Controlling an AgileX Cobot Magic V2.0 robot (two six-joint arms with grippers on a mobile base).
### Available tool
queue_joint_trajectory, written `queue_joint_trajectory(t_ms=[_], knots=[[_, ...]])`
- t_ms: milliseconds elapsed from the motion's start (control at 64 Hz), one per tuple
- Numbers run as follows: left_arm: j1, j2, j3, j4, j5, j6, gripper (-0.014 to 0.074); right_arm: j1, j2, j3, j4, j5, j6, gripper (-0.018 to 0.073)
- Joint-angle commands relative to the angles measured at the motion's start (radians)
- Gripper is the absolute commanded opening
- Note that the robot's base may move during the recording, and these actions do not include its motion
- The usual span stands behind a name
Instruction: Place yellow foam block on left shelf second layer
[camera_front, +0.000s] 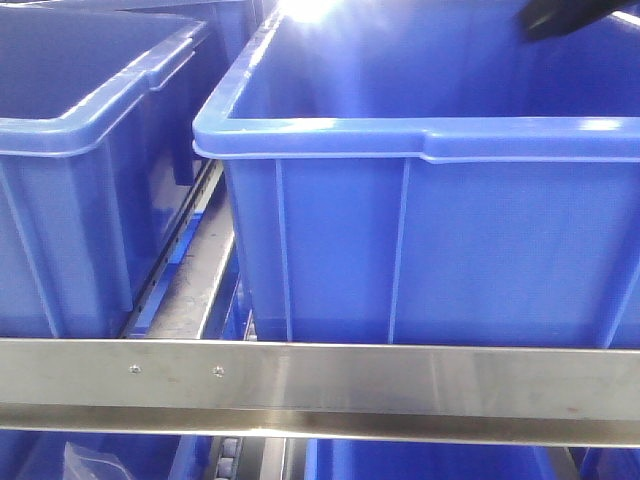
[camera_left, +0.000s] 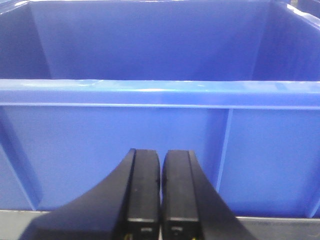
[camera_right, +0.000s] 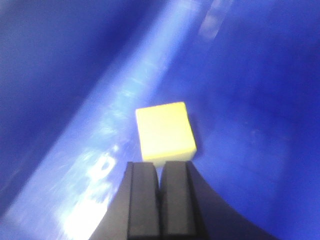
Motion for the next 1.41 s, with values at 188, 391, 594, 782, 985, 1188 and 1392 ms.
queue_joint_trajectory(t_ms=[188, 391, 594, 782, 985, 1188, 1392], knots=[[-0.004, -0.014, 0.026, 0.001, -0.085, -0.004, 0.0136, -0.007, -0.401, 0.216, -0.001, -0.172, -0.007, 0.0035], [-0.004, -0.014, 0.026, 0.001, -0.085, -0.004, 0.0136, -0.007, -0.565, 0.324, -0.001, -0.164, -0.007, 0.0035], [-0.004, -0.014, 0.026, 0.001, -0.085, -0.004, 0.0136, -0.007, -0.652, 0.414, -0.001, -0.209, -0.007, 0.0035], [-0.004, -0.014, 0.026, 0.001, -0.085, -0.004, 0.0136, -0.086, -0.797, 0.528, -0.001, -0.245, -0.007, 0.0035], [-0.004, -0.014, 0.026, 0.001, -0.085, -0.004, 0.0136, -0.269, -0.926, 0.656, -0.001, -0.248, -0.007, 0.0035], [-0.004, -0.014, 0.026, 0.001, -0.085, -0.004, 0.0136, -0.405, -1.013, 0.771, -0.001, -0.308, -0.007, 0.0035], [-0.004, -0.014, 0.026, 0.001, -0.085, -0.004, 0.0136, -0.449, -1.077, 0.799, -0.001, -0.339, -0.007, 0.0035]])
